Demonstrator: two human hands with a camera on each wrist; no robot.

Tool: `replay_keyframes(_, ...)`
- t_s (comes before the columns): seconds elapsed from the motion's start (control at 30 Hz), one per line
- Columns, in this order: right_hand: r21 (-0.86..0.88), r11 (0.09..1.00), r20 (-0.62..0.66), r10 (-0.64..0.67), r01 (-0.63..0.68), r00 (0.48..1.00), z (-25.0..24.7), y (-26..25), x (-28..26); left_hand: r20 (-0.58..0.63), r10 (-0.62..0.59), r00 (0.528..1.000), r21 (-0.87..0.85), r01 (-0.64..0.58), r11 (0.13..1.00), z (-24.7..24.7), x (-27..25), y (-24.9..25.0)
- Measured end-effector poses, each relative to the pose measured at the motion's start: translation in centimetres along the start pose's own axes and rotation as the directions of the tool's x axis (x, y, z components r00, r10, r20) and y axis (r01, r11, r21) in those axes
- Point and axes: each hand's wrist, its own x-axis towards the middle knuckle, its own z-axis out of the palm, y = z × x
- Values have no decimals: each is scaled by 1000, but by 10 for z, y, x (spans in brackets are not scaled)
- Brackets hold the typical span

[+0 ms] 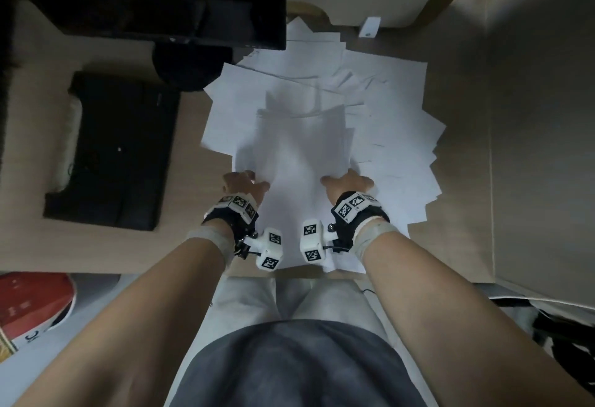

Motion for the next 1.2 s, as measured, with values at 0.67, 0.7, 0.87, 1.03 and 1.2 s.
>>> replay_keyframes(0.67, 259, 953, 181, -208, 158, 961, -19, 7, -12, -77, -131, 988, -519, 72, 852, 10, -20, -10)
replay_keyframes(0.7, 224, 957, 161, -225, 187, 961, -27, 7, -10, -69, -161, 985, -509, 104, 854, 12, -18, -12)
replay_keyframes(0.87, 83, 939, 71, -339, 333, 938, -79, 17, 15, -66, -205, 976, -453, 154, 878, 23, -22, -8)
replay_keyframes(1.03, -91, 936, 82, -334, 341, 939, -119, 32, 43, -50, -92, 994, -230, 78, 970, 30, -31, -1)
replay_keyframes(1.2, -307, 847, 220, -381, 434, 898, -112, 32, 46, -173, -84, 981, -368, 15, 930, 18, -27, 11)
